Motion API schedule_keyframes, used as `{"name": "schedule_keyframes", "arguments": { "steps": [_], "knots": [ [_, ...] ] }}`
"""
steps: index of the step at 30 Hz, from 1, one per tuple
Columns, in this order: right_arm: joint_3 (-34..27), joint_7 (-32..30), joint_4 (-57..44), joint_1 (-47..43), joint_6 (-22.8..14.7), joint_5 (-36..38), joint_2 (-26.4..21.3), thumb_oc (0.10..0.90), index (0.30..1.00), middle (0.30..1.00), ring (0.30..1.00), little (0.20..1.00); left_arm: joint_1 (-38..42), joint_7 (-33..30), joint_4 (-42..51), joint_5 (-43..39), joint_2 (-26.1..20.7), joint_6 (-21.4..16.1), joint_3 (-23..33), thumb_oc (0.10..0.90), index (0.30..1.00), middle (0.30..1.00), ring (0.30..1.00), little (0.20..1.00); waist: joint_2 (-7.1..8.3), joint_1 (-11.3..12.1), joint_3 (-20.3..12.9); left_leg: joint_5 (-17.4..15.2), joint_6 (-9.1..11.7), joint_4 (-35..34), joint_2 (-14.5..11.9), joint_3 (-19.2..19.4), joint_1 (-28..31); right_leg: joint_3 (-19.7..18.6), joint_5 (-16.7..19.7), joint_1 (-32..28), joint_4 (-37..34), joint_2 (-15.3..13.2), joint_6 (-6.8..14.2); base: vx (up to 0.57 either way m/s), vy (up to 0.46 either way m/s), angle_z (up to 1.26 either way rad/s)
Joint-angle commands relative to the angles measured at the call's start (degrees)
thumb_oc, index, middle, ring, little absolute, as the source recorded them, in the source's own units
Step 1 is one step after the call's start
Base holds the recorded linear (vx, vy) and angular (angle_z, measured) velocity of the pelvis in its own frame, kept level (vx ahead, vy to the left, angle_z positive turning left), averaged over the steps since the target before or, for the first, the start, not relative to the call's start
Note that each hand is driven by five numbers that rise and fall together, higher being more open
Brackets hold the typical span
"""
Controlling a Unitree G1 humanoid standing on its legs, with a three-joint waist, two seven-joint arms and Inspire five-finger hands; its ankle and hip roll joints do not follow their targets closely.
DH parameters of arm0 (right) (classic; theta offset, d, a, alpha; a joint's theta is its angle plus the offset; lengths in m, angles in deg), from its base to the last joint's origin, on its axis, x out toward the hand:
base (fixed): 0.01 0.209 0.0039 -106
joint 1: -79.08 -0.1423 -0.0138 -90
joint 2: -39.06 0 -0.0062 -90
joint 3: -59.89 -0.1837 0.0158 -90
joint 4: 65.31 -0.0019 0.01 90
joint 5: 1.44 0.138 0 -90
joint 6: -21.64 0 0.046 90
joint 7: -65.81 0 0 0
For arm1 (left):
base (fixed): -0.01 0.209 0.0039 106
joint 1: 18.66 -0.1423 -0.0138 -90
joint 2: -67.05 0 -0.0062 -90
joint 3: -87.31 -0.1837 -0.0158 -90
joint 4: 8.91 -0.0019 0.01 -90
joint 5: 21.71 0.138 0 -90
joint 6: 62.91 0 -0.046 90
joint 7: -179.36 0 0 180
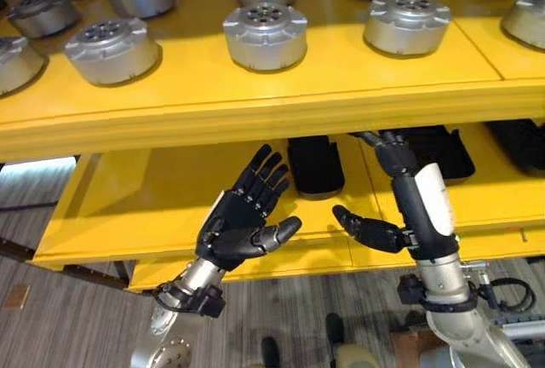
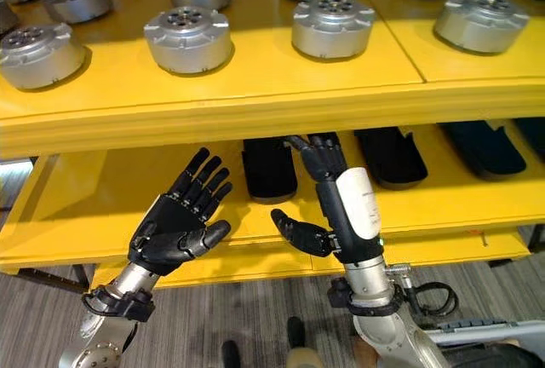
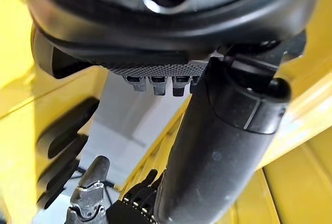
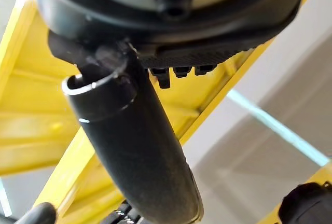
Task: Move parts from the plastic box to the shelf.
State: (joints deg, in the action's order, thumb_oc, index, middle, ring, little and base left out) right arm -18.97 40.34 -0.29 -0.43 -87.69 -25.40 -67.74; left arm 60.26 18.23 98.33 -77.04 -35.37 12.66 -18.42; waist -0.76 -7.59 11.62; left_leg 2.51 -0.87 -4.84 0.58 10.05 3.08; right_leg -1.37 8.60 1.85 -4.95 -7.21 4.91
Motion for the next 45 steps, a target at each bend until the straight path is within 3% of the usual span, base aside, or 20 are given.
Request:
{"name": "schedule_keyframes", "arguments": {
  "steps": [1, 5, 6, 7, 8, 10, 11, 13, 16, 23, 24, 25, 26, 30, 31, 34, 37, 42, 45],
  "knots": [
    [-1.9, -3.9, -3.4, -5.0, -2.0, 3.1, -0.5, 0.9, 1.0, 1.0, 1.0, 1.0, 1.2, 3.8, 6.1, 2.4, -1.6, -5.2, 0.8, 0.9, 1.0, 1.0, 1.0, 1.0, -0.15, -0.1, -5.2, -1.2, 1.6, 0.1, -4.1, 1.0, 1.8, -3.4, 0.0, -1.6, -0.1, -3.8, 5.2, 0.03, 0.215, -0.02],
    [-3.8, -3.0, -4.2, -2.5, -2.4, 3.8, -1.6, 0.9, 1.0, 1.0, 1.0, 1.0, 0.9, 3.6, 5.7, 2.7, -2.7, -5.6, 1.4, 0.9, 1.0, 1.0, 1.0, 1.0, 0.31, -0.9, -5.0, -1.9, 0.9, 0.6, -3.4, 3.8, 1.7, -2.9, 1.3, -0.2, -0.1, -5.7, 6.8, -0.03, 0.173, -0.17],
    [-3.1, -2.1, -4.0, -3.2, -3.1, 4.0, -1.7, 0.9, 1.0, 1.0, 1.0, 1.0, 1.6, 1.8, 5.6, 4.9, -2.7, -6.6, 1.5, 0.9, 1.0, 1.0, 1.0, 1.0, 0.99, -0.6, -3.9, -2.3, 1.0, 1.1, -3.6, 7.5, 2.1, 2.7, 2.0, 0.4, 0.4, -7.0, 7.7, -0.11, 0.15, -0.34],
    [-2.7, -2.0, -3.8, -3.7, -3.4, 4.0, -1.7, 0.9, 1.0, 1.0, 1.0, 1.0, 1.8, 1.5, 5.4, 5.3, -2.6, -7.0, 1.4, 0.9, 1.0, 1.0, 1.0, 1.0, 1.2, -0.4, -3.4, -2.3, 1.1, 1.1, -3.8, 8.9, 2.3, 4.6, 2.2, 0.6, 0.7, -7.4, 8.0, -0.15, 0.148, -0.56],
    [-1.4, -1.6, -3.1, -5.6, -4.2, 4.3, -1.6, 0.9, 1.0, 1.0, 1.0, 1.0, 2.1, 0.4, 5.0, 6.4, -2.3, -7.7, 1.3, 0.9, 1.0, 1.0, 1.0, 1.0, 1.52, 0.3, -2.5, -2.3, 1.2, 1.1, -4.2, 12.3, 3.0, 9.3, 2.7, 1.6, 2.0, -8.4, 8.6, -0.13, 0.09, -1.21],
    [0.8, -2.4, -2.7, -8.8, -2.6, 3.7, -1.0, 0.9, 1.0, 1.0, 1.0, 1.0, 3.3, 0.3, 4.7, 7.7, -1.9, -7.5, 0.5, 0.9, 1.0, 1.0, 1.0, 1.0, 1.63, 1.1, -1.6, -2.2, 0.7, 1.3, -4.5, 15.0, 3.3, 12.7, 2.7, 2.8, 5.8, -10.1, 8.6, -0.11, 0.091, -1.61],
    [1.3, -3.2, -2.2, -9.5, -1.8, 3.6, -0.9, 0.9, 1.0, 1.0, 1.0, 1.0, 4.3, 3.5, 4.1, 7.6, -2.0, -5.4, -0.3, 0.9, 1.0, 1.0, 1.0, 1.0, 1.28, 1.4, -1.7, -3.0, 0.3, 2.0, -4.3, 14.5, 3.2, 13.0, 0.6, 2.3, 9.6, -11.0, 8.5, -0.04, 0.074, -1.18],
    [0.7, -3.9, -1.6, -9.4, -2.6, 3.3, -1.0, 0.9, 1.0, 1.0, 1.0, 1.0, 4.2, 8.0, 3.6, 6.3, -2.6, -4.8, -0.8, 0.9, 1.0, 1.0, 1.0, 1.0, 0.92, 1.6, -1.6, -2.7, -0.1, 3.4, -4.8, 15.1, 2.3, 13.9, -1.4, 2.0, 13.5, -11.3, 7.4, -0.04, 0.033, -0.54],
    [0.3, -3.3, -0.5, -9.2, -5.9, 4.5, -1.8, 0.9, 1.0, 1.0, 1.0, 1.0, 2.8, 12.1, 3.1, 3.3, -3.7, -6.6, -2.1, 0.9, 1.0, 1.0, 1.0, 1.0, -0.13, 2.6, -1.8, -2.9, -1.3, 5.9, -5.6, 16.7, 0.8, 16.8, -3.2, 1.8, 22.3, -13.3, 5.2, -0.04, 0.028, -0.17],
    [1.0, -3.3, 0.0, -10.2, -6.6, 4.3, -1.6, 0.9, 1.0, 1.0, 1.0, 1.0, 2.8, 12.7, 2.9, 2.9, -3.6, -6.5, -2.9, 0.9, 1.0, 1.0, 1.0, 1.0, -0.31, 3.5, -2.0, -3.1, -1.6, 6.5, -5.9, 17.7, 0.3, 17.9, -4.1, 1.8, 24.6, -14.1, 4.7, -0.01, -0.05, -0.55],
    [3.8, -3.6, 0.6, -13.8, -5.8, 3.5, -0.9, 0.9, 1.0, 1.0, 1.0, 1.0, 2.8, 13.5, 2.4, 1.1, -3.5, -8.4, -3.7, 0.9, 1.0, 1.0, 1.0, 1.0, -0.44, 5.0, -2.6, -1.8, -0.1, 7.3, -7.9, 21.1, -0.8, 22.6, -7.0, -1.7, 18.4, -12.1, 3.3, -0.01, -0.277, -0.09],
    [3.8, -3.6, 0.6, -13.8, -5.8, 3.5, -0.9, 0.9, 1.0, 1.0, 1.0, 1.0, 2.8, 13.5, 2.4, 1.1, -3.5, -8.4, -3.7, 0.9, 1.0, 1.0, 1.0, 1.0, -0.44, 5.0, -2.6, -1.8, -0.1, 7.3, -7.9, 21.1, -0.8, 22.6, -7.0, -1.7, 18.4, -12.1, 3.3, -0.02, -0.559, -1.3],
    [4.4, -5.3, 0.7, -15.1, -2.3, 2.9, -0.2, 0.9, 1.0, 1.0, 1.0, 1.0, 3.5, 16.1, 2.5, 0.8, -3.3, -7.8, -4.2, 0.9, 1.0, 1.0, 1.0, 1.0, -0.55, 4.5, -2.8, -0.5, 1.3, 7.1, -9.6, 22.8, -1.3, 23.0, -7.5, -3.5, 14.5, -9.8, 3.5, -0.01, -0.441, -1.35],
    [2.4, -5.6, 1.4, -13.6, -1.4, 3.5, 0.0, 0.9, 1.0, 1.0, 1.0, 1.0, 3.6, 17.9, 3.0, -0.6, -3.6, -7.3, -4.9, 0.9, 1.0, 1.0, 1.0, 1.0, -0.55, 2.8, -2.9, 0.3, 1.9, 6.1, -10.2, 23.6, -0.9, 22.0, -7.5, -3.7, 12.3, -8.0, 4.0, -0.01, -0.271, -1.01],
    [0.1, -5.7, 1.3, -11.9, -1.2, 3.7, -0.3, 0.9, 1.0, 1.0, 1.0, 1.0, 3.6, 17.9, 3.8, -1.4, -3.9, -7.0, -5.2, 0.9, 1.0, 1.0, 1.0, 1.0, -0.57, 0.7, -2.7, 0.5, 2.4, 5.5, -10.6, 24.6, -0.2, 21.1, -7.2, -3.5, 10.5, -6.7, 3.3, 0.0, -0.269, -0.88],
    [-1.5, -6.1, 1.4, -11.0, -0.9, 4.0, -0.5, 0.9, 1.0, 1.0, 1.0, 1.0, 3.8, 17.6, 4.3, -1.7, -3.7, -6.2, -5.6, 0.9, 1.0, 1.0, 1.0, 1.0, -0.6, -0.7, -2.7, 0.9, 2.9, 4.9, -11.0, 25.6, 0.4, 20.5, -6.6, -3.4, 8.9, -5.5, 2.7, 0.0, -0.299, -0.37],
    [-3.0, -6.3, 2.7, -10.9, -0.4, 4.2, -1.0, 0.9, 1.0, 1.0, 1.0, 1.0, 4.8, 15.0, 4.6, -1.0, -3.1, -6.2, -6.9, 0.9, 1.0, 1.0, 1.0, 1.0, -0.78, -2.7, -2.8, 1.7, 4.0, 4.0, -11.8, 27.3, 0.9, 19.6, -6.0, -3.1, 6.8, -4.1, 1.6, 0.0, -0.278, -0.36],
    [-3.5, -6.5, 3.5, -11.1, 0.4, 3.0, -1.7, 0.9, 1.0, 1.0, 1.0, 1.0, 6.1, 12.3, 4.8, -1.2, -2.4, -6.5, -7.6, 0.9, 1.0, 1.0, 1.0, 1.0, -1.11, -4.0, -2.9, 3.2, 5.1, 3.1, -13.0, 28.4, 0.8, 18.7, -6.0, -2.8, 5.5, -2.3, 0.4, -0.01, -0.244, -0.41],
    [-4.1, -4.6, 4.6, -10.6, 0.4, 5.3, -2.6, 0.9, 1.0, 1.0, 1.0, 1.0, 8.1, 8.4, 4.2, -1.1, -1.2, -7.0, -8.0, 0.9, 1.0, 1.0, 1.0, 1.0, -1.15, -5.8, -3.0, 5.9, 6.9, 3.3, -14.8, 28.6, 0.8, 16.9, -6.5, -2.9, 4.1, 0.5, -1.3, 0.03, -0.286, -0.45]
  ]
}}
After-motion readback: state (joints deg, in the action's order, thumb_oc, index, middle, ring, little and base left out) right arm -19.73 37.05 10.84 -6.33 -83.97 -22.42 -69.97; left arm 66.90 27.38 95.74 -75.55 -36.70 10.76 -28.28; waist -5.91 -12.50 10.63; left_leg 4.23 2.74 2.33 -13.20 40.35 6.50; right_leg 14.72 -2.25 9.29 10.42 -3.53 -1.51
